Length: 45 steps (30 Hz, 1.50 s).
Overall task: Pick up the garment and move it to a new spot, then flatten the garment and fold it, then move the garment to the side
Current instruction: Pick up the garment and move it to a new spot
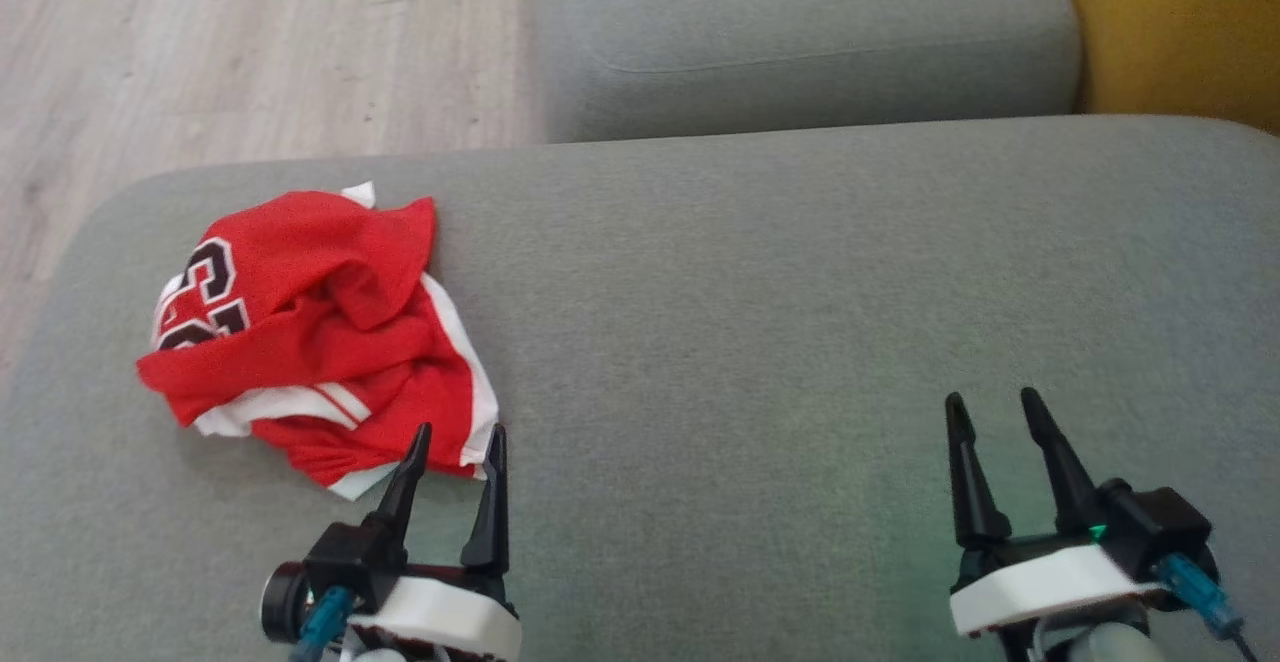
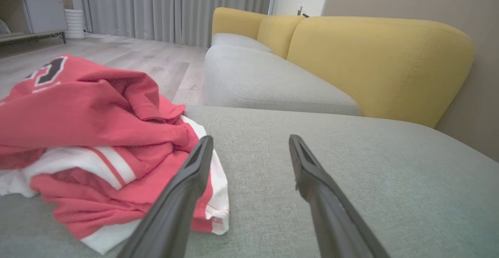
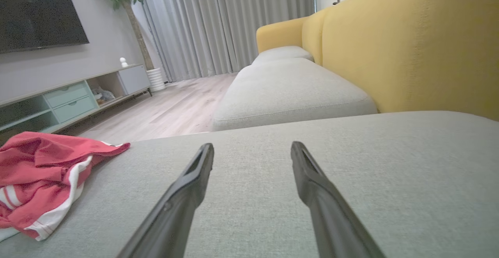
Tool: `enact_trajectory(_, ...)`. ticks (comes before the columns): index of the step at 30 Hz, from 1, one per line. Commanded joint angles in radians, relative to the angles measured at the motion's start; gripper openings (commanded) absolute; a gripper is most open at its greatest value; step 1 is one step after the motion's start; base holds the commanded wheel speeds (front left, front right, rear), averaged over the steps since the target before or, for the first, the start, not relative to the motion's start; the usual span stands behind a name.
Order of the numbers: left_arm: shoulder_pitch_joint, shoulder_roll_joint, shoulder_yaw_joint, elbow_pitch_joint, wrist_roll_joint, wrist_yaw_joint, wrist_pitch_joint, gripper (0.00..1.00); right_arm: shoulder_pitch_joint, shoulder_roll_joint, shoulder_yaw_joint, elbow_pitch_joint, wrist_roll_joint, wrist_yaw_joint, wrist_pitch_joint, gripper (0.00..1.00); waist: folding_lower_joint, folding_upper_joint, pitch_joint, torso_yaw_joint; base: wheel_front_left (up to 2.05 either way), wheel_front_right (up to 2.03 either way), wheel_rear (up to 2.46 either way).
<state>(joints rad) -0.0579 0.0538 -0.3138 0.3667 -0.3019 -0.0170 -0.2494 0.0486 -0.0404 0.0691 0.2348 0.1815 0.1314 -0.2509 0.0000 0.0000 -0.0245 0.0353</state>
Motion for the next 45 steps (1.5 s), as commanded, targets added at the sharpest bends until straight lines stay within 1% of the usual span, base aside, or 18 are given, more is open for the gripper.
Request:
enact_trajectory(1, -0.048, -0.002, 0.043, -0.033, 0.012, 0.006, -0.012, 1.00, -0.036, -0.010, 0.034, -0.029, 0.007, -0.001, -0.011, 1.00, 0.0000, 0.0000, -0.005, 0.018, 0.00, 0.00, 0.00)
enact_trajectory(11, -0.032, -0.003, 0.076, -0.042, 0.033, 0.012, -0.012, 1.00, -0.028, -0.010, 0.093, -0.036, 0.024, -0.001, -0.011, 1.00, 0.0000, 0.0000, -0.014, 0.115, 0.00, 0.00, 0.00)
enact_trajectory(12, -0.032, -0.003, 0.076, -0.042, 0.033, 0.012, -0.012, 1.00, -0.028, -0.010, 0.093, -0.036, 0.024, -0.001, -0.011, 1.00, 0.0000, 0.0000, -0.014, 0.115, 0.00, 0.00, 0.00)
enact_trajectory(23, -0.013, -0.003, 0.100, -0.045, 0.049, 0.019, -0.012, 1.00, -0.013, -0.010, 0.150, -0.048, 0.039, -0.001, -0.011, 1.00, 0.0000, 0.0000, -0.026, 0.233, 0.00, 0.00, 0.00)
enact_trajectory(24, -0.010, -0.003, 0.104, -0.045, 0.052, 0.018, -0.012, 1.00, -0.010, -0.010, 0.160, -0.049, 0.042, -0.001, -0.011, 1.00, 0.0000, 0.0000, -0.029, 0.255, 0.00, 0.00, 0.00)
enact_trajectory(30, -0.006, -0.003, 0.116, -0.047, 0.061, 0.013, -0.012, 1.00, -0.004, -0.010, 0.187, -0.047, 0.048, -0.001, -0.011, 1.00, 0.0000, 0.0000, -0.030, 0.309, 0.00, 0.00, 0.00)
enact_trajectory(35, 0.000, -0.003, 0.127, -0.049, 0.068, 0.008, -0.012, 1.00, -0.002, -0.010, 0.215, -0.046, 0.053, -0.001, -0.011, 1.00, 0.0000, 0.0000, -0.029, 0.330, 0.00, 0.00, 0.00)
enact_trajectory(39, -0.008, 0.001, 0.137, -0.045, 0.078, -0.001, -0.012, 1.00, -0.004, -0.010, 0.228, -0.050, 0.055, -0.001, -0.011, 1.00, 0.0000, 0.0000, -0.018, 0.324, 0.00, 0.00, 0.00)
enact_trajectory(43, -0.082, 0.041, 0.125, -0.024, 0.108, -0.032, -0.012, 1.00, -0.018, -0.010, 0.229, -0.051, 0.048, -0.001, -0.011, 1.00, 0.0000, 0.0000, 0.015, 0.299, 0.00, 0.00, 0.00)
enact_trajectory(45, -0.147, 0.067, 0.113, -0.002, 0.118, -0.052, 0.012, 1.00, -0.029, -0.010, 0.221, -0.052, 0.039, -0.001, -0.011, 1.00, 0.0000, 0.0000, 0.042, 0.282, 0.00, 0.00, 0.00)
